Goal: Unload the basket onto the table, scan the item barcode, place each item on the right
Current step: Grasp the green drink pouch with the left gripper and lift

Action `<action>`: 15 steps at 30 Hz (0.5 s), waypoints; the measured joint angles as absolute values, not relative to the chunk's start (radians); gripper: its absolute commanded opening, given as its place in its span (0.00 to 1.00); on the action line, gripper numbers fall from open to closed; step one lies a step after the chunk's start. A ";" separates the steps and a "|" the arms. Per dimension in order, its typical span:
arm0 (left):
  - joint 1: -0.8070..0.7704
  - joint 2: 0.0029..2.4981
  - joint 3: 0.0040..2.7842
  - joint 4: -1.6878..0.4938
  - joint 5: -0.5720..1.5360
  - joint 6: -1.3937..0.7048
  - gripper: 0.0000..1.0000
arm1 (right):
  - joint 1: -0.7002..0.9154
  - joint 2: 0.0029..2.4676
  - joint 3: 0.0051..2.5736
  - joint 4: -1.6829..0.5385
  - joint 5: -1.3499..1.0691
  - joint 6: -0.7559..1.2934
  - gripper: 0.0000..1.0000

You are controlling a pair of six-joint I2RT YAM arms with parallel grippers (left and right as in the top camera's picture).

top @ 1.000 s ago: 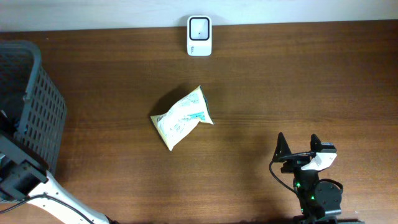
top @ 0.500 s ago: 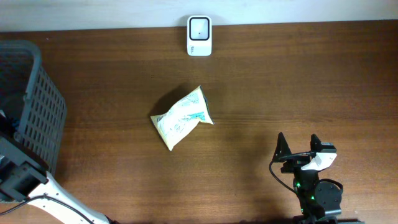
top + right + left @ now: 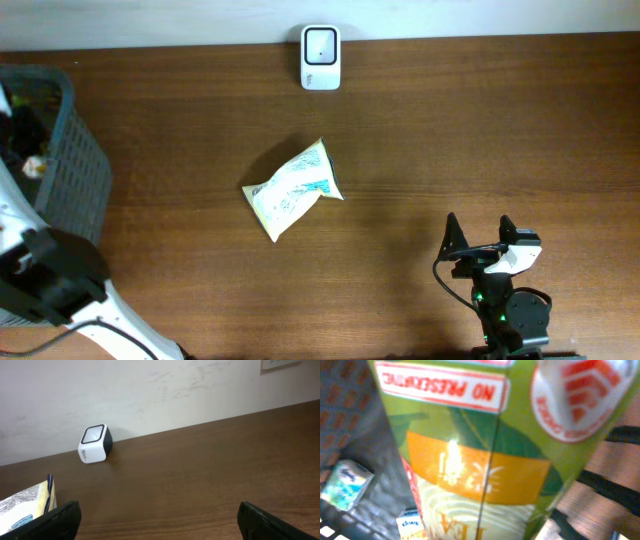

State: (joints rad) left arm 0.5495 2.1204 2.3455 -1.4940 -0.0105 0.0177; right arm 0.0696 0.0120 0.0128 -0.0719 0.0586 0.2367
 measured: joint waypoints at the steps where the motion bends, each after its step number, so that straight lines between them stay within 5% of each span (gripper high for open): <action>1: 0.525 2.090 2.346 -1.497 -0.010 0.017 0.00 | 0.070 0.012 0.013 -0.072 0.059 0.237 0.99; 15: 0.284 1.870 2.349 -1.464 -0.042 0.018 0.00 | 0.070 0.012 0.013 -0.072 0.059 0.236 0.99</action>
State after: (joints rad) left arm 0.2840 1.8698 2.3489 -1.4635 -0.0418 0.0181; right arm 0.0696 0.0120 0.0128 -0.0719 0.0586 0.2359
